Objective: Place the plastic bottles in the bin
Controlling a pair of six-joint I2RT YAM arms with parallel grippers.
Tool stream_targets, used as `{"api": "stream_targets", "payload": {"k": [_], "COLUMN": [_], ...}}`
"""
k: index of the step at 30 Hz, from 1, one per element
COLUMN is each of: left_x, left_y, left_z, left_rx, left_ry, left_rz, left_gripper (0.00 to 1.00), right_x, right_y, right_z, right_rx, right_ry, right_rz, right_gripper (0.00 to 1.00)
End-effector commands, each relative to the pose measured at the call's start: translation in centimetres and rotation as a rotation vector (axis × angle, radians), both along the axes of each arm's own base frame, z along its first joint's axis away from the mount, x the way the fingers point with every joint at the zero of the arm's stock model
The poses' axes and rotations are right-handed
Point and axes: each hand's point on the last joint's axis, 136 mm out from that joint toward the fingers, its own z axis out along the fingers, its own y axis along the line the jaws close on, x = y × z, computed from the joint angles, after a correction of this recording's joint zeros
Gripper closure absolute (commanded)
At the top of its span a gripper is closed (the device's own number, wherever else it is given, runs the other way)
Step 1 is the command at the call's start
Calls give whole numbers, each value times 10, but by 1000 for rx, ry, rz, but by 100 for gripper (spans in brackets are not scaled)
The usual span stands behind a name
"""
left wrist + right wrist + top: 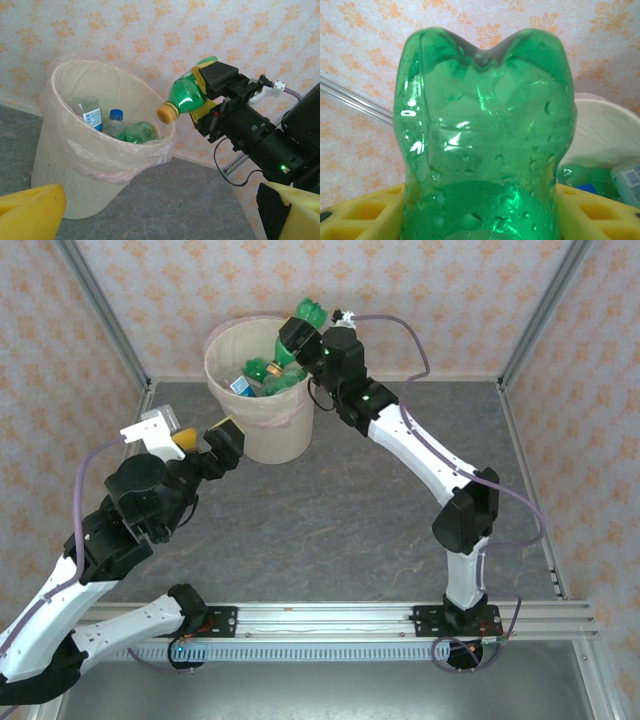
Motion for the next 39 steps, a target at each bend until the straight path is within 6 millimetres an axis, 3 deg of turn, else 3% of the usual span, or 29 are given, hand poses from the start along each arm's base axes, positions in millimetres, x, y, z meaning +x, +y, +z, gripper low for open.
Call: {"api": "stream_targets", "payload": {"k": [1, 5, 8, 9, 11, 15, 30, 39], "left_x": [-6, -7, -8, -8, -9, -9, -6, 7], "left_y": [9, 9, 10, 10, 11, 12, 9, -4], "left_z": [6, 5, 6, 5, 6, 5, 1, -19], "left_rx": [-14, -8, -4, -2, 2, 9, 12, 67], "left_ry": [-6, -4, -4, -3, -1, 3, 9, 58], "left_rz": [20, 18, 18, 18, 17, 23, 18, 15], "left_gripper": [1, 1, 1, 1, 1, 1, 1, 1], "right_x": [3, 13, 17, 18, 17, 14, -5, -37], "right_y": [12, 21, 30, 32, 39, 43, 19, -20], "right_z": [10, 5, 2, 2, 4, 9, 34, 37], "right_rx": [-29, -52, -55, -54, -56, -64, -93, -171], "right_ry": [-31, -26, -28, -30, -42, -53, -77, -97], "right_rz": [18, 13, 37, 43, 64, 69, 29, -19], "right_gripper": [38, 38, 28, 23, 0, 0, 0, 0]}}
